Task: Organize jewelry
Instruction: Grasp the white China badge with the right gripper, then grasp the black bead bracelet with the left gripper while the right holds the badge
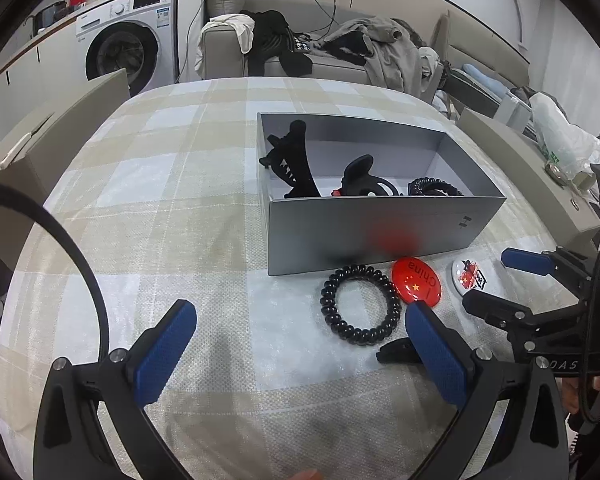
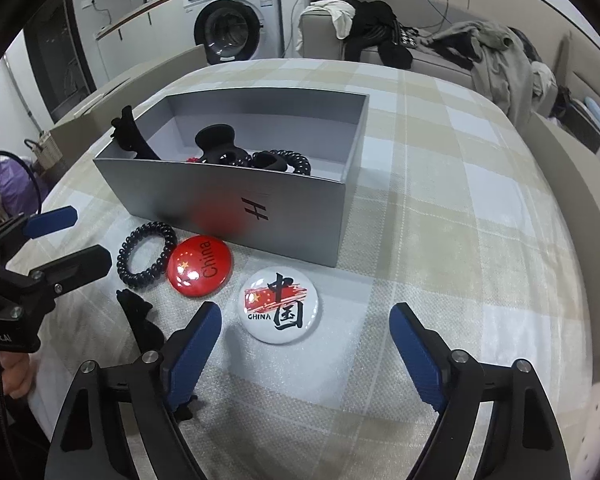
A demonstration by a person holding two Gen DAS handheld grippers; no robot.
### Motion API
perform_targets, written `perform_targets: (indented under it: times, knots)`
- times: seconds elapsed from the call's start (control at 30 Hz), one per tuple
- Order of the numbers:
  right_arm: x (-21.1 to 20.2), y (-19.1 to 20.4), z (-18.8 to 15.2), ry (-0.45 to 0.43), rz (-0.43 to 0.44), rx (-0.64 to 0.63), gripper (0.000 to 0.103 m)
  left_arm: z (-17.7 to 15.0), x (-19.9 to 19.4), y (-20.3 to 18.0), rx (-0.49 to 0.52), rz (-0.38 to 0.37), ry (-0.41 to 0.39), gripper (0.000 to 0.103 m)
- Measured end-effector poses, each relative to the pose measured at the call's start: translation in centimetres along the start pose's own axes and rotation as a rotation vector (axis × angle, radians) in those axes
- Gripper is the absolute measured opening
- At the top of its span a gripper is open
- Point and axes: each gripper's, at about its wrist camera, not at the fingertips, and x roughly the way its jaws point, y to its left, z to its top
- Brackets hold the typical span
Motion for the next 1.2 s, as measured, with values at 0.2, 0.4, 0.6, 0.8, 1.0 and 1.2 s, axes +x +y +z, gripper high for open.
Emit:
perform_targets:
  times: [0.2,0.4,0.6,0.8,1.0,1.2]
  knots:
    - [0.5,0.4,0.0,0.006,-0.024,-0.030,0.084,0.2,0.4,0.0,-0.002,-0.003,0.012,0.102]
    - [0.6,0.2,0.1,0.005,-0.027,-0.039,0.083,0.3,0.9,0.0,-0.005,-0.014,0.030,0.102]
    - [0.4,-1.0,0.0,0.005,-0.031,-0.007,0.081,0.4,1.0,0.1,-0.007,-0.014,0.034,0.102]
    - [0.4,-0.8,0.2,0.004,-0.033,-0.017,0.077,0.5,1.2,0.2,-0.014,-0.016,0.036,0.102]
    - [0.4,-0.5,0.3,-0.016,-0.014,-0.028,0.064,0.6,1.3,0.2,-0.017,-0.018,0.040,0.102]
    - [0.1,-0.5,0.1,-0.037,0.006,-0.027,0.042,0.5,1.3,0.5,-0.031,-0.015,0.045,0.102]
